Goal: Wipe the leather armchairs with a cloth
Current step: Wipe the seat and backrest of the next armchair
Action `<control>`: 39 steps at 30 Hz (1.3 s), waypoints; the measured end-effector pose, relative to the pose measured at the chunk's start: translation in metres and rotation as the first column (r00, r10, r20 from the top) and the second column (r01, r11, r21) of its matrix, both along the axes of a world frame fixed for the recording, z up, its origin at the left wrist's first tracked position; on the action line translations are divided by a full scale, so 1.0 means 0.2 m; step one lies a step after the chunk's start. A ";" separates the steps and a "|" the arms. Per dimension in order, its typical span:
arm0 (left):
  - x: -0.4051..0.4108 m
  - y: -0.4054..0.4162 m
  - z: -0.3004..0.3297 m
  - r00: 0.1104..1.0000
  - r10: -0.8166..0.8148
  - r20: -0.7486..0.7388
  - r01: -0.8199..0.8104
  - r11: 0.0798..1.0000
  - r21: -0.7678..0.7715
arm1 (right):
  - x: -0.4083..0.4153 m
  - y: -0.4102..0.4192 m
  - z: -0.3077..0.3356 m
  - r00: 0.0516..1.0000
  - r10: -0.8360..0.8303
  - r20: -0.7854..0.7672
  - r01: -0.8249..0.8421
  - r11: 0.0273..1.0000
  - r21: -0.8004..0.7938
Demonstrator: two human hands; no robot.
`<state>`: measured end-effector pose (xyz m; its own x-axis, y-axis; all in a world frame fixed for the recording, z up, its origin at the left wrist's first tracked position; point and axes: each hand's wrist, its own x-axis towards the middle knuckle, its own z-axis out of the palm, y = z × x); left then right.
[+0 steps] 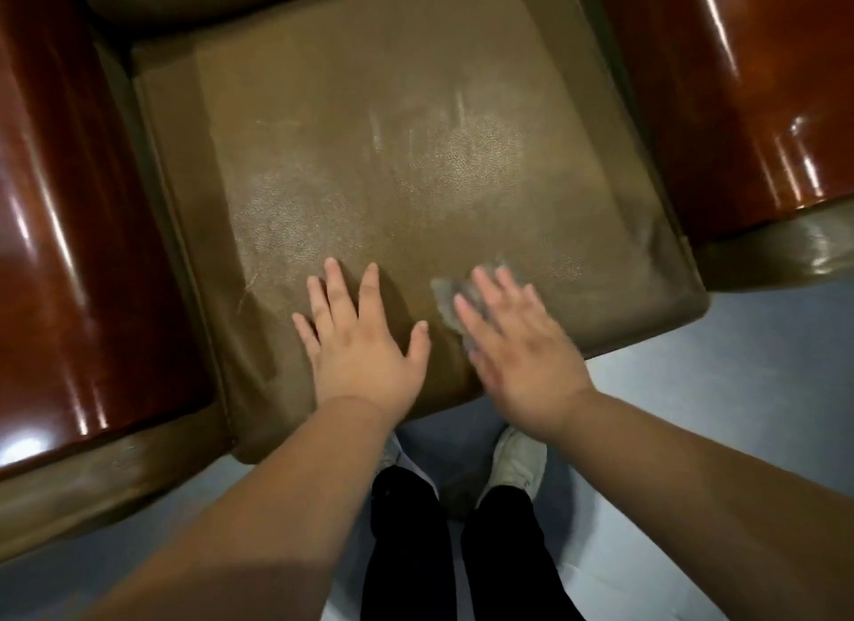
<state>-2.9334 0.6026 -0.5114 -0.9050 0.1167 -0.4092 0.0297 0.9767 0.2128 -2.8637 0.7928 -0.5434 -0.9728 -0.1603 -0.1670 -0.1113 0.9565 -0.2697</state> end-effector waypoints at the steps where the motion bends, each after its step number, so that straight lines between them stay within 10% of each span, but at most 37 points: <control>1: 0.02 0.05 -0.02 0.998 0.057 -0.013 -0.057 0.998 0.006 | 0.03 0.07 -0.01 0.977 0.212 -0.011 -0.211 0.977 0.010; 3: 0.03 0.12 -0.05 0.990 0.141 -0.025 -0.140 0.990 0.028 | 0.02 0.33 -0.05 0.945 0.323 -0.048 -0.318 0.944 0.086; 5: 0.01 0.13 -0.05 0.982 0.175 -0.076 -0.170 0.982 0.078 | 0.01 0.60 -0.05 0.999 -0.016 -0.028 0.020 0.991 0.132; 9: -0.05 0.08 -0.11 0.985 0.026 -0.170 -0.020 0.999 0.037 | -0.01 0.54 0.02 0.798 -0.602 -0.031 0.602 0.794 0.087; 13: -0.03 0.12 -0.19 0.962 -0.008 -0.274 0.010 1.000 0.008 | 0.04 0.19 -0.02 0.988 -0.154 0.011 0.154 0.987 0.036; 16: -0.04 0.13 -0.21 0.957 -0.029 -0.290 0.029 1.000 -0.001 | -0.03 0.43 -0.05 0.962 0.273 -0.028 -0.271 0.961 0.053; 19: -0.04 0.10 -0.21 0.966 -0.061 -0.249 0.053 0.998 -0.040 | -0.13 0.71 -0.07 0.993 -0.115 0.007 0.114 0.990 0.081; 22: -0.04 0.11 -0.19 0.978 -0.061 -0.202 0.049 0.997 -0.064 | -0.23 0.61 -0.02 0.771 -0.633 0.068 0.628 0.774 0.083; 24: -0.05 0.11 -0.17 0.986 -0.041 -0.162 0.033 0.998 -0.055 | -0.26 0.34 0.03 0.825 -0.554 0.115 0.546 0.832 0.093; 26: -0.04 0.13 -0.12 0.992 0.016 -0.125 -0.017 1.000 -0.011 | -0.23 0.15 0.05 0.987 -0.066 0.148 0.065 0.998 0.012; 29: -0.07 0.14 -0.06 0.972 0.130 -0.193 -0.124 0.991 0.045 | -0.29 0.28 0.03 0.899 0.436 0.038 -0.436 0.900 -0.012; 32: -0.13 0.07 -0.09 0.961 0.162 -0.225 -0.162 0.987 0.018 | -0.44 0.55 -0.01 1.000 0.016 0.010 -0.016 0.997 0.078; 35: -0.18 0.04 -0.17 0.956 0.143 -0.255 -0.146 0.989 0.005 | -0.58 0.53 0.00 0.767 -0.640 0.043 0.639 0.768 0.041; 37: -0.17 0.04 -0.21 0.951 0.138 -0.275 -0.146 0.989 -0.007 | -0.57 0.30 0.00 0.791 -0.611 0.046 0.608 0.791 0.065; 39: -0.15 0.04 -0.21 0.959 0.139 -0.248 -0.141 0.990 0.012 | -0.45 0.08 -0.01 0.984 -0.173 0.036 0.173 0.985 0.013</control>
